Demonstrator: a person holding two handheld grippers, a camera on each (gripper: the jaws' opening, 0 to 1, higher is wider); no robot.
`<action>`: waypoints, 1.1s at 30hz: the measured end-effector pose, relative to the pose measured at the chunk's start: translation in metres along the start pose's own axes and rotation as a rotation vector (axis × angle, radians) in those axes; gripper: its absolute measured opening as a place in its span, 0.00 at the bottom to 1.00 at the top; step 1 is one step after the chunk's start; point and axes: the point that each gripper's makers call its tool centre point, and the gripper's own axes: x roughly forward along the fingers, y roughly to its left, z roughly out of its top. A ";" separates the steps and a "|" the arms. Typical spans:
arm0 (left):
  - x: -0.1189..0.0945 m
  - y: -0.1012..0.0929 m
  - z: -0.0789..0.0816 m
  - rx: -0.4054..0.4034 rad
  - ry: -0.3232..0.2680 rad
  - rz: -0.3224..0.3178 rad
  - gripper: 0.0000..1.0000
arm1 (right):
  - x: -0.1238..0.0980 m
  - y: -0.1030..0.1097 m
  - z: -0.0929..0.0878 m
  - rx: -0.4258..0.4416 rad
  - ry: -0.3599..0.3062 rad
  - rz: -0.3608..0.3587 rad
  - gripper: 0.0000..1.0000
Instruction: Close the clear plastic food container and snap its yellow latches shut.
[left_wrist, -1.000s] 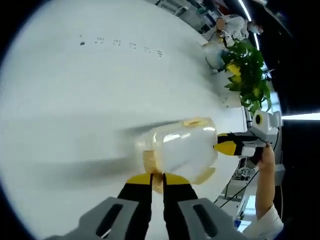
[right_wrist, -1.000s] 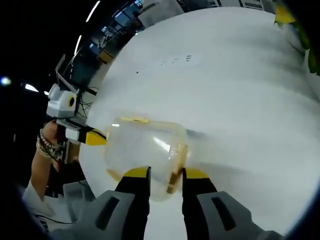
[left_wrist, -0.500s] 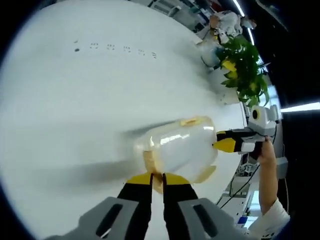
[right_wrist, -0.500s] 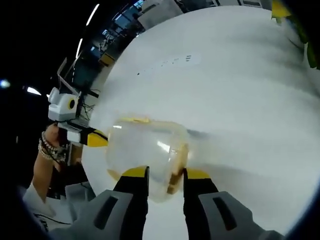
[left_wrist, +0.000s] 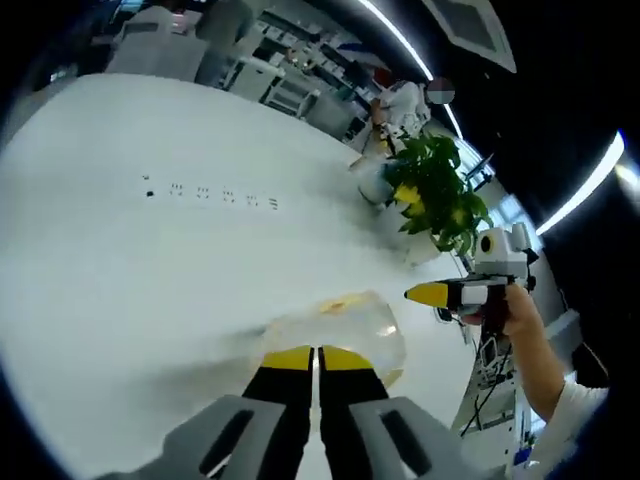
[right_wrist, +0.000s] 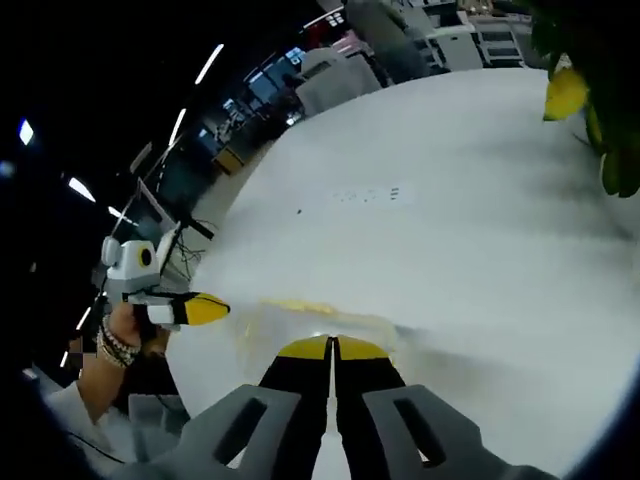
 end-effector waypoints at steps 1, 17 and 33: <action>0.002 -0.006 -0.004 -0.004 -0.010 -0.008 0.00 | 0.007 0.001 0.001 -0.012 0.015 0.003 0.00; 0.058 -0.045 -0.037 -0.168 0.010 -0.142 0.00 | 0.061 0.028 -0.009 -0.165 0.117 -0.017 0.00; 0.054 -0.051 -0.046 -0.132 0.063 -0.203 0.00 | 0.068 0.016 0.016 -0.167 0.066 -0.070 0.00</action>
